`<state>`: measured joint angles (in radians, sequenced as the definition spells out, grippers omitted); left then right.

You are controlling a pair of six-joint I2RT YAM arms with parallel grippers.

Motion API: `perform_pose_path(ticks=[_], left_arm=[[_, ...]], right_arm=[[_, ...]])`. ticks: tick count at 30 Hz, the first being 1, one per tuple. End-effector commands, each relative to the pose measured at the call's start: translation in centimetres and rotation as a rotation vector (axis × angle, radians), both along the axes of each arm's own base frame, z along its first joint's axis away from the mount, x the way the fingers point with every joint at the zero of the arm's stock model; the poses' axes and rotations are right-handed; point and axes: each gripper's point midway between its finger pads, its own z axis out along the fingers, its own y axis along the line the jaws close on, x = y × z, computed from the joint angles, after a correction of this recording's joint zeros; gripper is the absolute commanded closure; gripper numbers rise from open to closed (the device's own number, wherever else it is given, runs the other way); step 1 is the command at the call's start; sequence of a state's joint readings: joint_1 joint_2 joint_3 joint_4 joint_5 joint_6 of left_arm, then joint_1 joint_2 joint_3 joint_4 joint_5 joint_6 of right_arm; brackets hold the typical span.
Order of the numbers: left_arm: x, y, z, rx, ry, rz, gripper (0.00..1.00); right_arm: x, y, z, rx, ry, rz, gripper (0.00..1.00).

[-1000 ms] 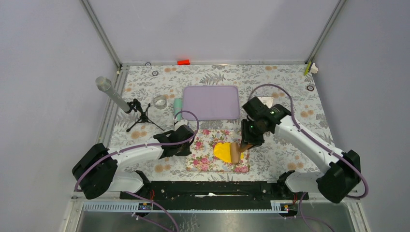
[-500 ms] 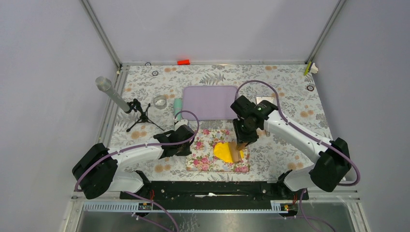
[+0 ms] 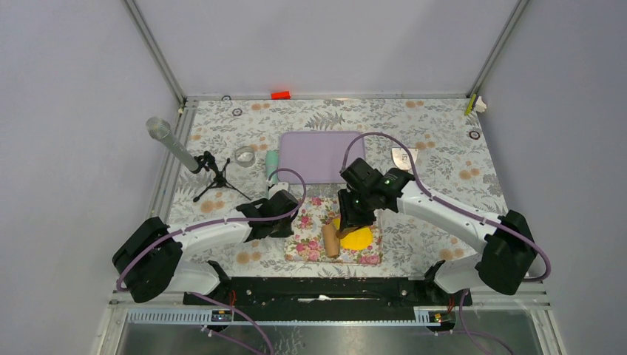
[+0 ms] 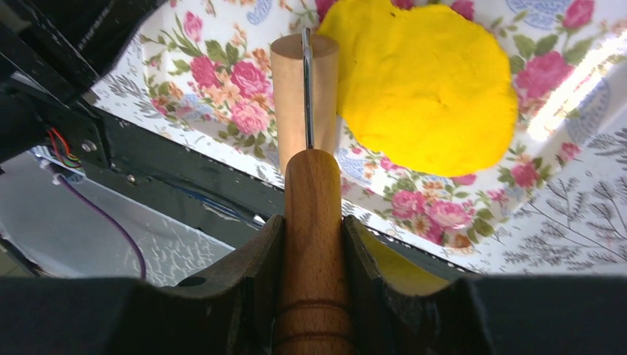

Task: Roll out the dumpling wrappers from the dough
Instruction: Flatten out the dough on the work surface.

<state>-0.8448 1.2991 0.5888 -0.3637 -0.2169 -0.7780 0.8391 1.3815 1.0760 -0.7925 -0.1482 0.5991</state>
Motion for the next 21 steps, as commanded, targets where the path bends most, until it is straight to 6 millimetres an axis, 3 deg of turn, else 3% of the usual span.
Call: perform_pose_path(ticks=[1,4,8,10,12,17,21], left_arm=[[0.6,-0.8,0.7,-0.007,-0.024,-0.039,1.00],[0.5,-0.5,0.7,-0.001,-0.027,-0.038,1.00],[0.5,-0.2,0.7,0.010,-0.032,-0.036,1.00],[0.5,0.0,0.7,0.014,-0.036,-0.035,1.00],[0.5,0.0,0.6,0.017,-0.039,-0.036,1.00],[0.5,0.1,0.6,0.021,-0.041,-0.038,1.00],[0.4,0.3,0.7,0.018,-0.047,-0.036,1.00]], right_arm=[[0.3,-2.0,-3.2,-0.164,0.013,-0.020,1.00],[0.2,-1.6,-2.8,-0.151,0.030,-0.001,1.00],[0.5,0.5,2.1,0.003,-0.028,0.023,1.00],[0.8,0.0,4.5,0.015,-0.084,0.031,1.00],[1.1,-0.8,5.5,-0.013,-0.115,0.036,1.00],[1.7,-2.8,4.5,-0.112,-0.123,0.019,1.00],[2.8,-4.7,2.6,-0.220,-0.148,-0.017,1.00]])
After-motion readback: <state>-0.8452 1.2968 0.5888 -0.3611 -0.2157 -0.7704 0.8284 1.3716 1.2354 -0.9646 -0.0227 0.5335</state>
